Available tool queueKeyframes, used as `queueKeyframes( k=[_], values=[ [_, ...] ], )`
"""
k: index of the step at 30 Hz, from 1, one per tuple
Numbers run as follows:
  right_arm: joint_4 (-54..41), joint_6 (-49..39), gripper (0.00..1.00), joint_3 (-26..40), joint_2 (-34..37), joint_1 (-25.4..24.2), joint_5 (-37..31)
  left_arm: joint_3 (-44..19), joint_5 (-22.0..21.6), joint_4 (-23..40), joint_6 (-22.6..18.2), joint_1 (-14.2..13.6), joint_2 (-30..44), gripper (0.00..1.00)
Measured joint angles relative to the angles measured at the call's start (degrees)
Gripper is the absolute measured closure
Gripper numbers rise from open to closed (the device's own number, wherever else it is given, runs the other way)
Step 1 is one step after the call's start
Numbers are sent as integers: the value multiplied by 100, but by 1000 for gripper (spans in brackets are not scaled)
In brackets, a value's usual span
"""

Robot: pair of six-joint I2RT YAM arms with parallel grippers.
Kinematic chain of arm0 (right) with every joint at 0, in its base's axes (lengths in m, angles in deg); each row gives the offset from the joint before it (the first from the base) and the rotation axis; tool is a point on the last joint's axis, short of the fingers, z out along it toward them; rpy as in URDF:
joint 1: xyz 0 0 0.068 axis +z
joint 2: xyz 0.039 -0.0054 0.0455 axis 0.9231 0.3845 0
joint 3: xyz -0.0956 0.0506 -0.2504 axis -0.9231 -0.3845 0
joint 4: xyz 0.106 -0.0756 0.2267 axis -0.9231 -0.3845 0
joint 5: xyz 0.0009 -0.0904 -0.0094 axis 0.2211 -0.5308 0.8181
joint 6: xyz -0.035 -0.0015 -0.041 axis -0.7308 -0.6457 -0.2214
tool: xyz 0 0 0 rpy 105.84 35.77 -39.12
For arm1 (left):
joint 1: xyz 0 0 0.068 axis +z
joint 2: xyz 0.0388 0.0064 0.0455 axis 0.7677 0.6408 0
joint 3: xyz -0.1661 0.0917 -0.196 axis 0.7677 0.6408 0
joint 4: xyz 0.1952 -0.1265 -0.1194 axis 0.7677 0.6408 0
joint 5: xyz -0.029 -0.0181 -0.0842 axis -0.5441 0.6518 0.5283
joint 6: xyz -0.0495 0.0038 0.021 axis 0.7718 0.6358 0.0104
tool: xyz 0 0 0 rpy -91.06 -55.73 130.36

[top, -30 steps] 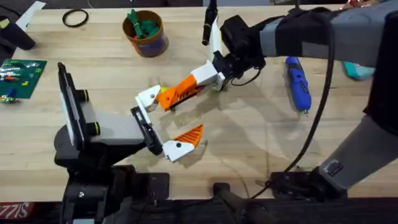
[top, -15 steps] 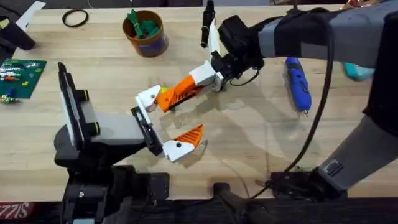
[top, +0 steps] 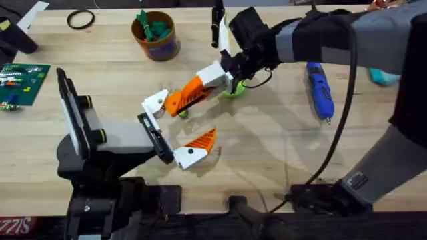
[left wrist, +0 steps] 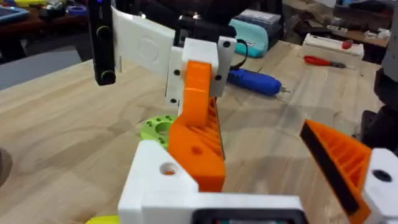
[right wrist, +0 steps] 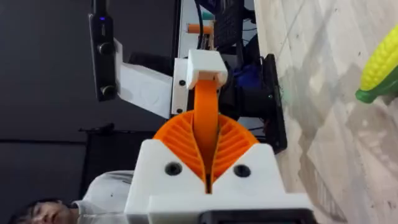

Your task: Pick up the gripper from the table and insert it into the empty holder that is missing its gripper. Then pick up a screw, insert it into the mounting hole, and use the screwdriver to tighten it. Finally, clean up the table by picking up the vegetable and placing it into the bucket.

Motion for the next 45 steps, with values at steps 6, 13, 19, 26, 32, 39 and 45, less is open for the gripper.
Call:
queueKeyframes(
  k=[6,13,19,26,32,39,45],
  values=[
    [31,202,991,5,2,21,-72,0,-34,-1,54,5,0,14],
    [217,380,991,90,230,31,62,0,-24,17,146,46,0,14],
    [410,600,990,94,317,32,166,-5,84,54,179,68,0,14],
    [486,845,990,103,315,85,84,-20,125,87,242,109,0,14],
    [975,1311,990,138,315,179,-55,-26,-3,93,286,167,4,14],
    [1363,1730,990,142,315,254,-190,-31,-157,89,303,211,4,14],
    [1388,1908,990,146,304,277,-333,-35,-172,105,371,216,44,14]
  ],
)
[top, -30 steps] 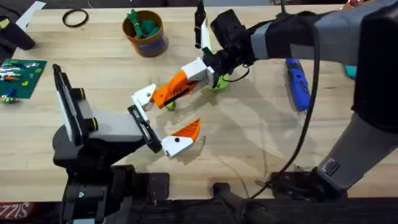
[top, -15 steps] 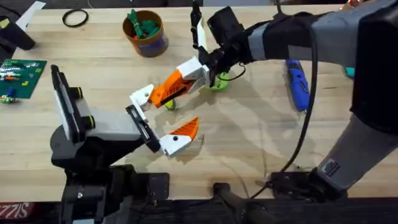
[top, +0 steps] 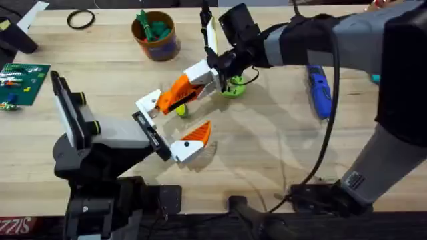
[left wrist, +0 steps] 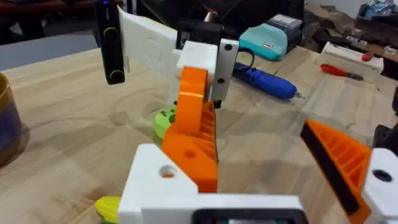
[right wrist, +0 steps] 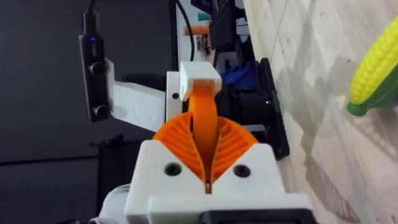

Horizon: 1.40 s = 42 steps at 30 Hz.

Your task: Pick up the gripper from the table and insert it into the empty holder that is missing its gripper. Then pick up a screw, insert it into the mounting hole, and use the screwdriver to tighten it. Finally, clean up the table by picking up the vegetable and placing it into the bucket.

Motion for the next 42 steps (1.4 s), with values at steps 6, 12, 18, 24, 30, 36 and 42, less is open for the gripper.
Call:
queueKeyframes(
  k=[6,12,18,24,30,36,42],
  values=[
    [284,68,990,4,2,212,-180,-37,357,125,51,-20,-3,14],
    [430,62,990,4,2,238,-247,-48,370,152,68,18,-3,13],
    [441,62,990,4,0,251,-264,-50,369,156,79,33,-3,13],
    [414,60,990,4,0,257,-266,-50,374,161,88,33,-3,13],
    [407,72,944,4,0,257,-272,-51,376,163,87,33,-3,13],
    [346,93,216,-15,29,312,-648,-55,439,167,-50,33,-22,14],
    [347,88,9,-28,81,328,-723,-57,448,170,-100,33,-27,14]
  ],
)
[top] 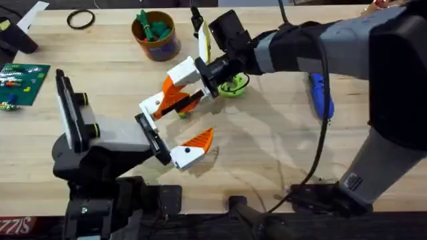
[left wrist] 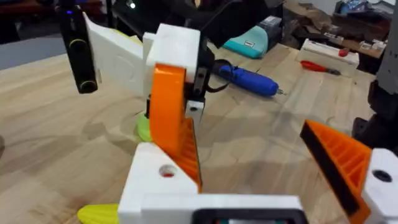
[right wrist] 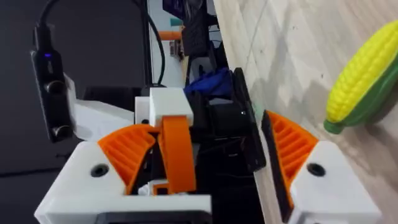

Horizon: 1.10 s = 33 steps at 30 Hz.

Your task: Pick up the gripper from the table and insert it into the empty holder that is missing its gripper. Then pick up a screw, insert it into the mounting hole, and use the screwdriver to tighten it. Finally, clean up the table by picking up the vegetable and placing it into the bucket.

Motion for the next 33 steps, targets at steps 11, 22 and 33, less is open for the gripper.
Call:
queueKeyframes(
  k=[11,22,33],
  values=[
    [70,55,7,9,13,417,-173,6,1453,150,-165,-282,-15,14],
    [61,55,5,9,13,156,-168,13,1604,166,-188,-282,-15,14],
    [-378,-67,5,13,11,-25,88,13,1604,164,-188,-282,-15,14]
  ],
)
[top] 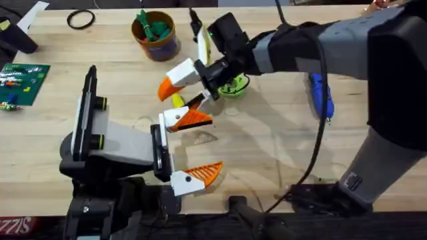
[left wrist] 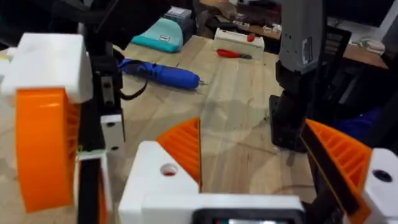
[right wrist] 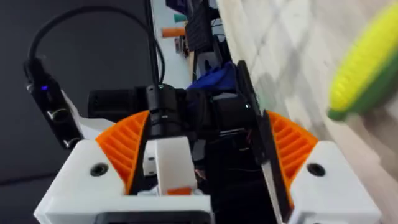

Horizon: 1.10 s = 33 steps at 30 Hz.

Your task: Pick up the gripper from the table and insert it into the empty holder that is missing its gripper. Then pick up a screw, insert it into the mounting hole, and use the screwdriver to tighten it. Finally, clean up the table by picking up the vegetable and placing it into the bucket.

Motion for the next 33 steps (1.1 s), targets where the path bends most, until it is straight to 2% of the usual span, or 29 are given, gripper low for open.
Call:
queueKeyframes(
  k=[7,19,24,33],
  values=[
    [-1929,-1013,4,-8,-59,-405,-89,2,-2,0,-2,0,0,15],
    [-3896,-2834,5,-24,-1106,-929,-96,2,-4,-2,-107,0,0,14],
    [-4120,-3529,5,-400,-1402,-1151,204,2,-2,-1,-109,0,0,14],
    [-4183,-4725,5,-1769,-1471,-1748,1033,2,-2,-2,-109,0,0,14]
  ],
)
